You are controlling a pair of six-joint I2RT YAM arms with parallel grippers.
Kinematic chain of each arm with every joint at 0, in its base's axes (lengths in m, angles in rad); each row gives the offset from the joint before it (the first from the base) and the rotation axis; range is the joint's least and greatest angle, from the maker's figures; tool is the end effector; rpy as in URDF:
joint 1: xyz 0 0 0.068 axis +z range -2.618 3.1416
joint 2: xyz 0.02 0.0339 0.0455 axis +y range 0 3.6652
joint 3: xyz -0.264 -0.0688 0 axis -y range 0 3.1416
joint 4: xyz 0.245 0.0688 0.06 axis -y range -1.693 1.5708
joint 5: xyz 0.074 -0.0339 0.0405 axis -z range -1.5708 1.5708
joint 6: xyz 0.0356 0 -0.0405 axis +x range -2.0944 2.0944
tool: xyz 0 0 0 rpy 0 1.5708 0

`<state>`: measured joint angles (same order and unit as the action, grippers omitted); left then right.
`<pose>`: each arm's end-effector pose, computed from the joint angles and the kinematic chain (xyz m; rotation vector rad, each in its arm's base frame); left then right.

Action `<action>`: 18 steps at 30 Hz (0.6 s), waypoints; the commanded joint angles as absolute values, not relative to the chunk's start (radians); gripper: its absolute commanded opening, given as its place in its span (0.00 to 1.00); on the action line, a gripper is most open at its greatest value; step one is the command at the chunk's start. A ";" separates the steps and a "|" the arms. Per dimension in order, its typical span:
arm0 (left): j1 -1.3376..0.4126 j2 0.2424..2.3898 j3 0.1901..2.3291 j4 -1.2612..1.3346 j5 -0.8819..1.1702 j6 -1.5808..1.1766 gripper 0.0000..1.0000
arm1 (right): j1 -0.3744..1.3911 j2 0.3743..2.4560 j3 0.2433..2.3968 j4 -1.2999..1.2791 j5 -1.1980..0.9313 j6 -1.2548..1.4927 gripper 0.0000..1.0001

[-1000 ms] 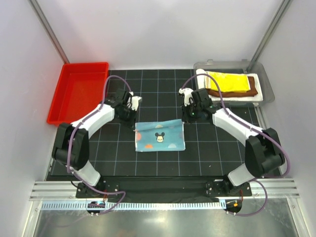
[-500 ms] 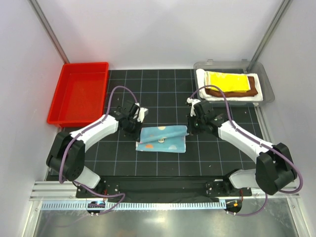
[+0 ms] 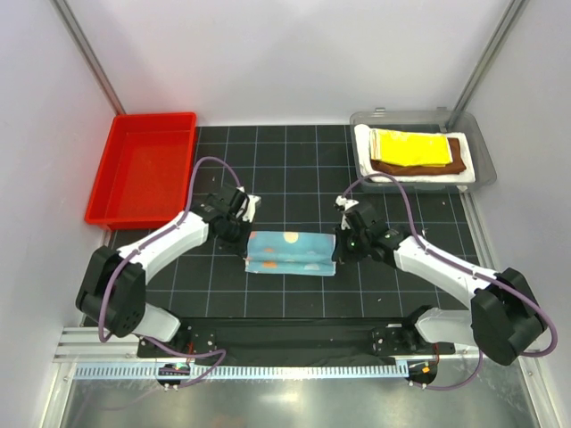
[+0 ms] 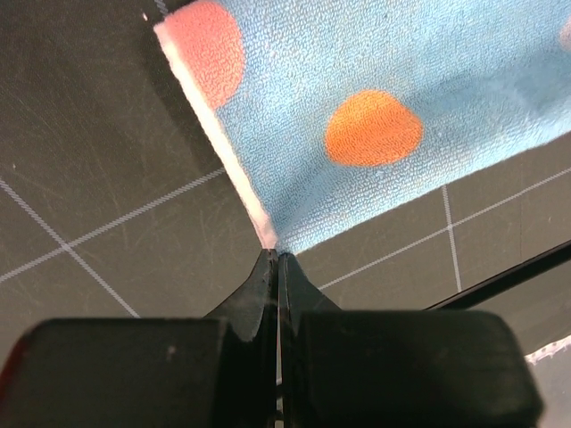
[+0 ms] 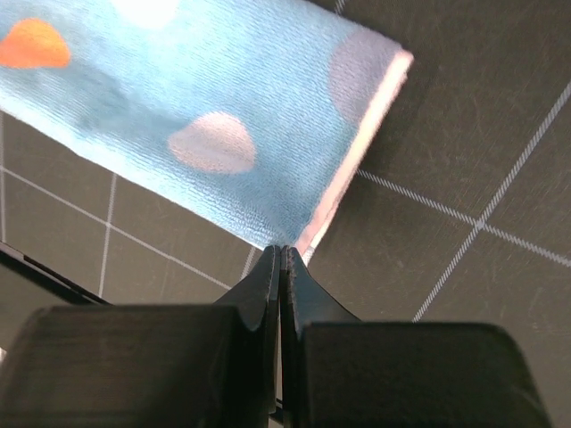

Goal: Fold and stack the towels
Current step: Fold the towel

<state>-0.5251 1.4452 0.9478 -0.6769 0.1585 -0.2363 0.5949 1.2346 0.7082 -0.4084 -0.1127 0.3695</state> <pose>0.2334 -0.1417 0.2106 0.4475 2.7669 -0.4158 0.1964 0.1377 0.2035 -0.3377 2.5580 0.5227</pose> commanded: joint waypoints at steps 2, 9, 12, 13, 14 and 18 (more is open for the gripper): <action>-0.531 1.451 0.956 -0.712 0.169 -0.247 0.00 | 0.601 1.221 0.661 -0.362 -0.098 0.434 0.01; -0.541 1.509 0.966 -0.768 0.187 -0.258 0.15 | 0.601 1.209 0.635 -0.380 -0.106 0.460 0.12; -0.549 1.487 0.980 -0.822 0.135 -0.271 0.28 | 0.601 1.192 0.630 -0.391 -0.170 0.475 0.27; -0.549 1.477 1.006 -0.851 0.106 -0.275 0.29 | 0.601 1.175 0.640 -0.403 -0.170 0.483 0.31; -0.549 1.445 1.020 -0.864 0.101 -0.281 0.36 | 0.601 1.166 0.644 -0.426 -0.164 0.506 0.32; -0.554 1.376 1.101 -0.844 0.106 -0.369 0.43 | 0.600 1.120 0.679 -0.420 -0.187 0.590 0.34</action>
